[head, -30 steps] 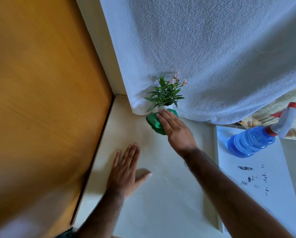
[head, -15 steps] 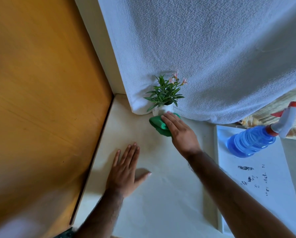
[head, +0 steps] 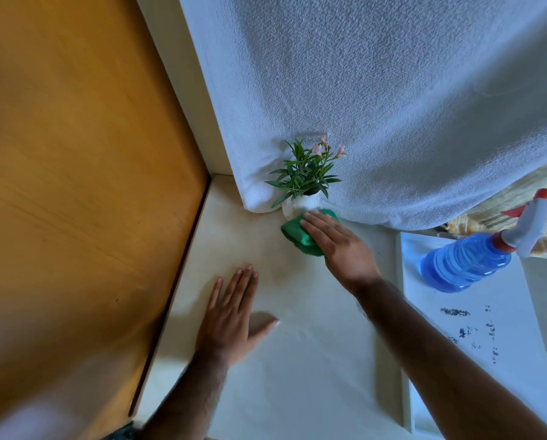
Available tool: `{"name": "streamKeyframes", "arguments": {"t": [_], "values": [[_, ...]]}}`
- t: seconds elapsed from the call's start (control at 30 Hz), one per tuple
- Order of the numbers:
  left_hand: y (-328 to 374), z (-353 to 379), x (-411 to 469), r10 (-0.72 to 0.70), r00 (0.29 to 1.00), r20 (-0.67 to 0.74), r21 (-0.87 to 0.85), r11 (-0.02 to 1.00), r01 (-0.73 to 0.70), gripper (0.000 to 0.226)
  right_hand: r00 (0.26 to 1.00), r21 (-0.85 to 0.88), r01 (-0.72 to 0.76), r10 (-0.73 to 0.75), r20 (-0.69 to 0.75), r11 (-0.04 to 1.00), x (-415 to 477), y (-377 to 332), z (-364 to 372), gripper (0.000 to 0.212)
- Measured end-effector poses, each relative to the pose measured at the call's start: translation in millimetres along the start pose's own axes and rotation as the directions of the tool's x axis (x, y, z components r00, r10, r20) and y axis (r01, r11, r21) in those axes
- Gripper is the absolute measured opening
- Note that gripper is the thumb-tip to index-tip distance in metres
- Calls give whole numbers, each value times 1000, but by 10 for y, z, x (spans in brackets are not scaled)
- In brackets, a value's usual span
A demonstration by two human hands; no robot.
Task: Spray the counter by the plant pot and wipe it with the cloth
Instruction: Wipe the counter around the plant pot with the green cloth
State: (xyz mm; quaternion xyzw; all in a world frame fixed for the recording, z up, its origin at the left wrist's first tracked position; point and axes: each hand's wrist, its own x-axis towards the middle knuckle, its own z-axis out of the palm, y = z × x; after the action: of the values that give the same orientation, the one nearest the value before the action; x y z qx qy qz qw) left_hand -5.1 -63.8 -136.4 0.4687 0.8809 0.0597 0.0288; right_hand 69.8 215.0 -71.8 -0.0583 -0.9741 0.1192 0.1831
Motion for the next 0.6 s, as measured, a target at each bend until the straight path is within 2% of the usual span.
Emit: {"name": "streamKeyframes", "arguments": {"t": [0.1,0.2,0.3,0.43,0.5,0.6], "values": [[5,5,-17,-7,1000,14,7,1000,7,105,991,-7,126,-126,-51,992,235,-108,-53,45],[8,2,-19,-6,1000,-6,-1,1000,6,105,981,-21,193,-192,24,981,283,-37,6,45],[20,-1,1,2,1000,-31,-8,1000,-3,102,979,-46,180,-174,106,983,158,111,75,49],[6,19,-19,5,998,-56,-8,1000,-6,100,979,-33,93,-85,186,995,-62,176,146,51],[7,13,-17,8,999,-52,-7,1000,-9,100,985,-11,61,-59,160,998,-90,158,126,52],[14,-2,0,1,1000,-18,8,1000,-1,102,996,9,77,-77,41,997,82,51,44,52]]}}
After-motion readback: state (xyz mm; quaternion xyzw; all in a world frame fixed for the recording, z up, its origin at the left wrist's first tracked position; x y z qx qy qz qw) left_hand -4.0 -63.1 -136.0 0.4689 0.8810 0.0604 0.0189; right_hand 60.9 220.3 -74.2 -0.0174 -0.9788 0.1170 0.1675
